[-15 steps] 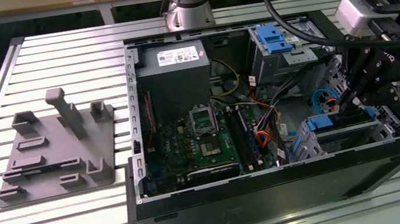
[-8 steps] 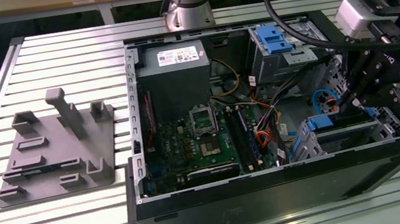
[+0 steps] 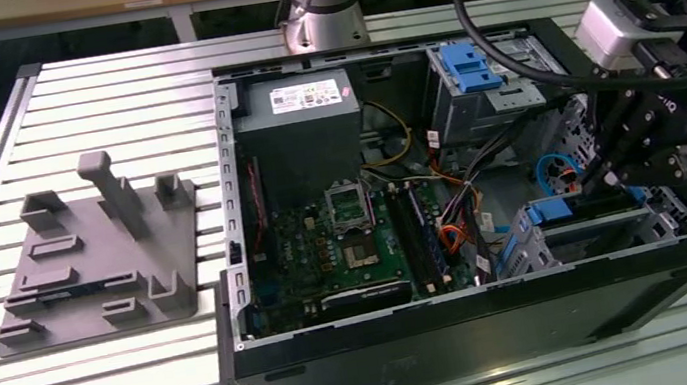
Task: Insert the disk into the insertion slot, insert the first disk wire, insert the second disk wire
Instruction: 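Insert the second disk wire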
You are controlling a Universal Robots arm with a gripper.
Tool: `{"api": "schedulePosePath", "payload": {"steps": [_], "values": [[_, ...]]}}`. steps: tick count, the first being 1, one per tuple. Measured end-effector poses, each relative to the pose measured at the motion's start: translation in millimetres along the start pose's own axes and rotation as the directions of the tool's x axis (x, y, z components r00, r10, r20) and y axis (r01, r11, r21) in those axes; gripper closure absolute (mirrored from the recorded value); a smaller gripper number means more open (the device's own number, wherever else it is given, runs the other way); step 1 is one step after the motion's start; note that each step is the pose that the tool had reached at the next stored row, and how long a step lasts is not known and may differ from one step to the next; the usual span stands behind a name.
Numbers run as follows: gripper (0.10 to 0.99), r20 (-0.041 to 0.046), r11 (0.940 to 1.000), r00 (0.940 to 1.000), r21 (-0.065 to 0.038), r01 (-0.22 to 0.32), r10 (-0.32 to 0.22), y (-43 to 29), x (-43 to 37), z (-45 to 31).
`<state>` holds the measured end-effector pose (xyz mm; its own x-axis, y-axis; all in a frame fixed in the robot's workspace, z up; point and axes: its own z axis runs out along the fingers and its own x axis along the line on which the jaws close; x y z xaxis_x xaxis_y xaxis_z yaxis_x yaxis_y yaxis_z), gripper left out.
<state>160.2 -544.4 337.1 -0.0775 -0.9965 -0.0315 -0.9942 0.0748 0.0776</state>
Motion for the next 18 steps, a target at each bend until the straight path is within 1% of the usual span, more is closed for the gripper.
{"api": "schedulePosePath", "payload": {"steps": [18], "values": [[0.929, -0.0005, 1.0000, 1.0000, 0.000, 0.000, 0.000, -0.4, 0.1, 3.6]]}}
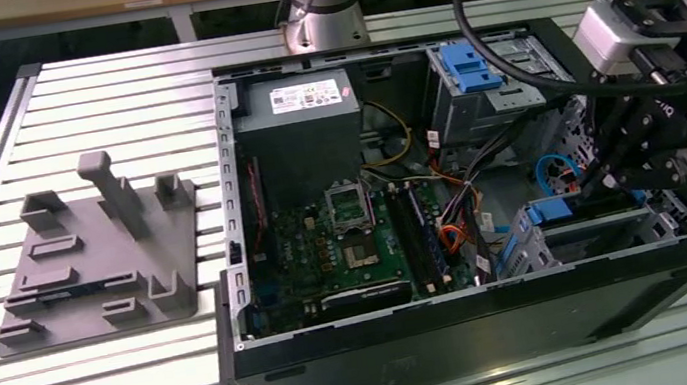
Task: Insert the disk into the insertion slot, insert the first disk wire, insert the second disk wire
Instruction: 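Insert the second disk wire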
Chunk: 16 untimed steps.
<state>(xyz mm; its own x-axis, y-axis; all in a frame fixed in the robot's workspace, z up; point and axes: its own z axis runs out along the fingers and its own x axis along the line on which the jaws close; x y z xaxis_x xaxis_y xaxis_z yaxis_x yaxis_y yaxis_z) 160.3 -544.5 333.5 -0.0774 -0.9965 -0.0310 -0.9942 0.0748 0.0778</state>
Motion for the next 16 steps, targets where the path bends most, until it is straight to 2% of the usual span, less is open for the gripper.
{"api": "schedulePosePath", "payload": {"steps": [16], "values": [[0.929, 0.0009, 1.0000, 1.0000, 0.000, 0.000, 0.000, -0.1, 0.0, 1.8]]}}
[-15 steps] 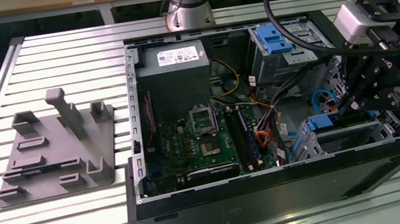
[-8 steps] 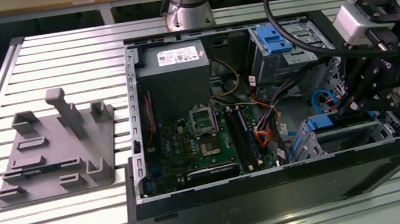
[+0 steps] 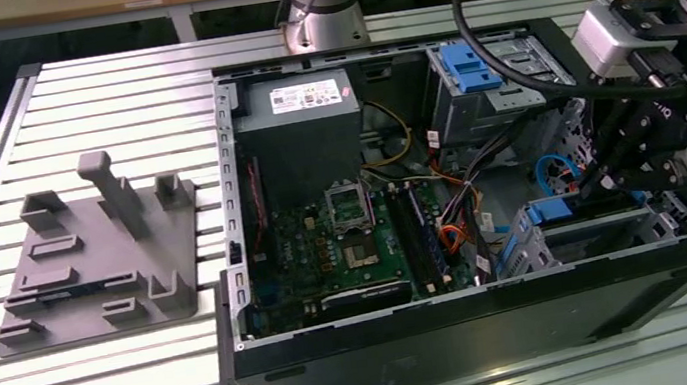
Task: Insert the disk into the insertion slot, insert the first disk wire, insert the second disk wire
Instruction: 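Insert the second disk wire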
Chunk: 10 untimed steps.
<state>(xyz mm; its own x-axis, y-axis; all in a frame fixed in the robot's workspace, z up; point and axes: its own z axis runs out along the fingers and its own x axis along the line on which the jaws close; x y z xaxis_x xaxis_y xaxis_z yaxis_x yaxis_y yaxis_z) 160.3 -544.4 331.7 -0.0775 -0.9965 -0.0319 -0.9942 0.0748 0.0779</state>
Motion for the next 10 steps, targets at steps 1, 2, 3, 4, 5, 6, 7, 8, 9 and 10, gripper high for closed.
{"api": "schedulePosePath", "payload": {"steps": [1, 2, 3, 4, 5, 6, 7, 8, 9, 10], "values": [[0.929, -0.0006, 1.0000, 1.0000, 0.000, 0.000, 0.000, 0.2, -0.1, -3.0], [0.929, -0.0011, 1.0000, 1.0000, 0.000, 0.000, 0.000, 0.4, -0.1, -4.9], [0.929, -0.0009, 1.0000, 1.0000, 0.000, 0.000, 0.000, 0.5, -0.2, -6.0], [0.929, -0.0008, 1.0000, 1.0000, 0.000, 0.000, 0.000, 0.5, -0.2, -6.3], [0.929, -0.0007, 1.0000, 1.0000, 0.000, 0.000, 0.000, 0.5, -0.2, -6.3], [0.929, -0.0007, 1.0000, 1.0000, 0.000, 0.000, 0.000, 0.5, -0.2, -6.3], [0.929, -0.0007, 1.0000, 1.0000, 0.000, 0.000, 0.000, 0.5, -0.2, -6.4], [0.929, -0.0008, 1.0000, 1.0000, 0.000, 0.000, 0.000, 0.5, -0.2, -6.4], [0.929, -0.0007, 1.0000, 1.0000, 0.000, 0.000, 0.000, 0.5, -0.2, -6.4], [0.929, -0.0010, 1.0000, 1.0000, 0.000, 0.000, 0.000, 0.5, 0.1, -6.5]]}}
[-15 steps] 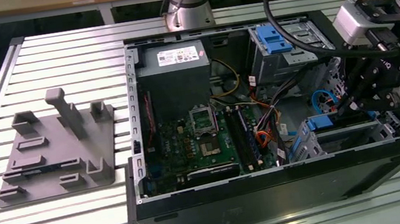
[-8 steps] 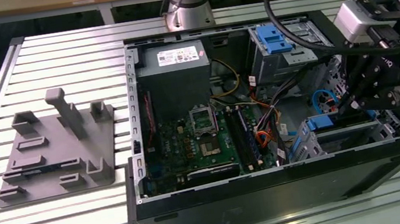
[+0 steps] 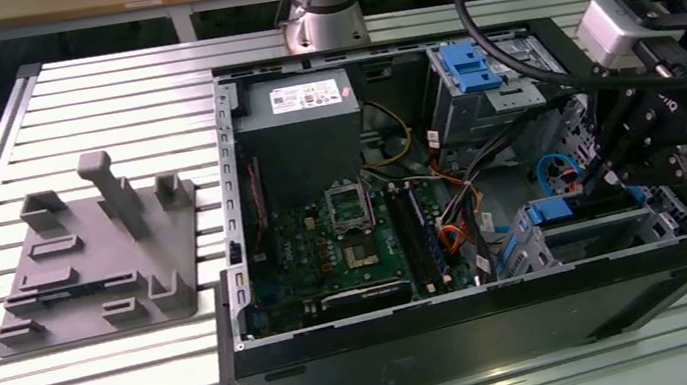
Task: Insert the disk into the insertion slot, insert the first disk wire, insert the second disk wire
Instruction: 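Insert the second disk wire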
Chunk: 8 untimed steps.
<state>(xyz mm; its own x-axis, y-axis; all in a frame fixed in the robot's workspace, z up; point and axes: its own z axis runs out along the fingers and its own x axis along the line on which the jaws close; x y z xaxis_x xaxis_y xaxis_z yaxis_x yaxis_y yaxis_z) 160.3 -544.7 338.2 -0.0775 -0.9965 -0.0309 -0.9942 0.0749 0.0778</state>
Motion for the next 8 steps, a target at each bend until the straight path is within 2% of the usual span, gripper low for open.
{"api": "schedulePosePath", "payload": {"steps": [4, 8], "values": [[0.929, 0.0007, 1.0000, 1.0000, 0.000, -0.005, 0.005, -0.3, 3.7, 0.3], [0.929, 0.0011, 1.0000, 1.0000, 0.000, -0.005, 0.005, -0.3, 3.7, 0.8]]}}
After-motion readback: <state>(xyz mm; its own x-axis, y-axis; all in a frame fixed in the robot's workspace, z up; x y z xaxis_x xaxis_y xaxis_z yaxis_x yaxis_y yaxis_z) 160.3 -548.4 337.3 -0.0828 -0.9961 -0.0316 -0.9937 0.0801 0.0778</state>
